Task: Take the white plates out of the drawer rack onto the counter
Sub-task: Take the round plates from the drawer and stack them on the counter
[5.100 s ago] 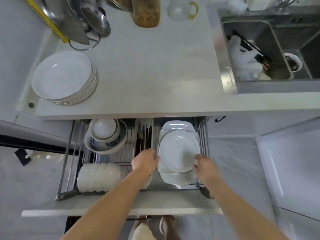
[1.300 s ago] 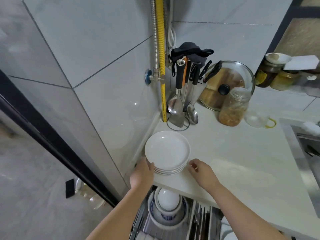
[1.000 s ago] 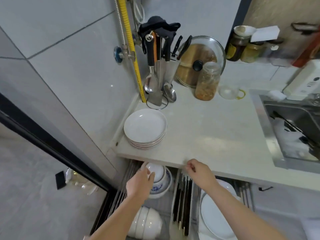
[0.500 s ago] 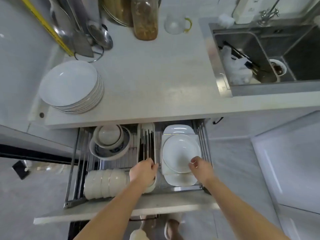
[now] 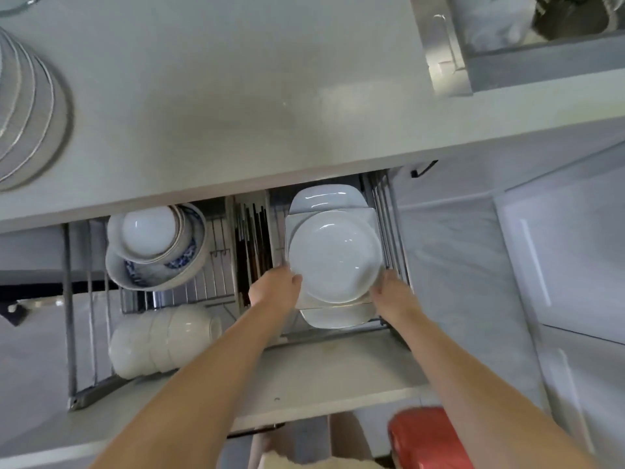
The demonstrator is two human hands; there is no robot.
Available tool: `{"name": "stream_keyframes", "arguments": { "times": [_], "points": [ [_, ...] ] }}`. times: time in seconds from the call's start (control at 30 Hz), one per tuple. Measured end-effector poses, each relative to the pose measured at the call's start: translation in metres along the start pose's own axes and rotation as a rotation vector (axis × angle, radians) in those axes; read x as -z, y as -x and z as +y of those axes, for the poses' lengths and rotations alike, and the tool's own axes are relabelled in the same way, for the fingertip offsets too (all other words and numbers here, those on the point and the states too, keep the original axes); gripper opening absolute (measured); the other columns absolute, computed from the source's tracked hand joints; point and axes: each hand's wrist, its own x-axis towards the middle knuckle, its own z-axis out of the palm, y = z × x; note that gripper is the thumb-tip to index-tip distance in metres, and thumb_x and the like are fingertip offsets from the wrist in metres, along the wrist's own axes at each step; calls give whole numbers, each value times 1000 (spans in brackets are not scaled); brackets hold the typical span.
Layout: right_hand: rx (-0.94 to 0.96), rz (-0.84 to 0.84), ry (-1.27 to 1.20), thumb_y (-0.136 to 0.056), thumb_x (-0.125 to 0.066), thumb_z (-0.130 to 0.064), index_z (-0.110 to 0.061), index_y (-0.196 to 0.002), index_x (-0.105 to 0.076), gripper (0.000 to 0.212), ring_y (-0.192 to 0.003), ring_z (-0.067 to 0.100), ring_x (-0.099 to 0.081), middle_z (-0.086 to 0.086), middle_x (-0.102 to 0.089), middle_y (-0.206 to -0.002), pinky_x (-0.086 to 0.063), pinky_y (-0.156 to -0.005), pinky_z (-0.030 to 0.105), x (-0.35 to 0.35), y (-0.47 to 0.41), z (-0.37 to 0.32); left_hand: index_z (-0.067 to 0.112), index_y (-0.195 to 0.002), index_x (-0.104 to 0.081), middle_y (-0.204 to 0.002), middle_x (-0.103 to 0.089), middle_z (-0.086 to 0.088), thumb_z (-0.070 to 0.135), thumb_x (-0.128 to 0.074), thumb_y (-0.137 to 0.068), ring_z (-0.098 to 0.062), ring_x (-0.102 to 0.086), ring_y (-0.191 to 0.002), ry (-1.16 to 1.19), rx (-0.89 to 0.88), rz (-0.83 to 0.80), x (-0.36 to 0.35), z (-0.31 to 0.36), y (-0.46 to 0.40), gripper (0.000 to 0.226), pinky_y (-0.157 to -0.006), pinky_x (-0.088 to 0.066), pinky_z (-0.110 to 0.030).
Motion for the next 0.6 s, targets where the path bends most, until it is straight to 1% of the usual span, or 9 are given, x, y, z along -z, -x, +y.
{"name": "stream_keyframes", "arguments": {
  "times": [0.1, 0.17, 0.23, 0.33, 0.4, 0.47, 0.53, 0.57, 0.6],
  "points": [
    [-36, 23, -45, -95, -42, -16, -6, -129, -40, 36, -111, 37, -59, 19, -61, -121, -48, -91, 44, -6, -15, -4, 7, -120, -42, -100, -66, -12, 31, -38, -96, -33, -63, -89, 28, 58, 0, -3, 5, -20, 34, -67, -44, -34],
    [-45, 62, -53, -95, -43, -15, -4, -125, -41, 32, -110, 38, -59, 20, -62, -119, -49, -90, 45, -9, -22, -6, 7, -122, -39, -99, -66, -12, 30, -41, -96, -32, -63, -86, 52, 83, 23, -5, 7, -30, 36, -65, -43, -34],
    [-60, 101, -64, -95, -42, -13, -1, -120, -41, 28, -106, 40, -60, 23, -63, -115, -50, -87, 47, -12, -28, -7, 5, -124, -35, -88, -63, -10, 29, -44, -96, -30, -60, -76, 54, 93, 39, -7, 8, -36, 38, -60, -42, -33],
    [-91, 144, -80, -95, -41, -9, 2, -121, -39, 28, -103, 41, -62, 25, -64, -112, -50, -85, 47, -17, -33, -7, 5, -130, -29, -68, -51, -2, 28, -48, -95, -26, -55, -66, 35, 119, 32, -9, 8, -42, 46, -52, -38, -30],
    [-100, 160, -117, -95, -39, -7, 2, -120, -39, 27, -102, 40, -62, 24, -64, -111, -50, -84, 46, -19, -36, -8, 5, -134, -27, -64, -47, -1, 24, -49, -95, -23, -54, -65, 15, 135, 21, -10, 8, -45, 48, -48, -35, -29],
    [-134, 162, -159, -95, -36, -5, -1, -114, -40, 20, -101, 39, -62, 23, -63, -112, -47, -78, 41, -20, -37, -9, 5, -132, -29, -66, -49, -1, 19, -48, -94, -21, -54, -62, 13, 137, 16, -10, 7, -46, 45, -44, -32, -27],
    [-135, 154, -148, -95, -34, -3, -1, -112, -41, 18, -99, 39, -63, 23, -63, -112, -46, -72, 37, -18, -34, -12, 6, -125, -35, -64, -48, 0, 17, -47, -92, -17, -49, -55, 38, 126, 25, -9, 4, -44, 37, -43, -30, -26],
    [-125, 151, -143, -94, -35, -2, 0, -112, -41, 19, -98, 40, -64, 23, -64, -111, -50, -72, 39, -16, -32, -15, 6, -122, -38, -64, -48, 1, 16, -46, -91, -16, -47, -52, 57, 118, 33, -8, 2, -41, 34, -43, -30, -26],
    [-119, 147, -141, -94, -36, -2, 1, -112, -41, 19, -97, 40, -64, 24, -63, -111, -53, -75, 44, -14, -29, -17, 6, -120, -39, -65, -49, 0, 17, -47, -90, -16, -48, -52, 80, 108, 40, -7, 0, -38, 33, -43, -31, -26]
  ]
}}
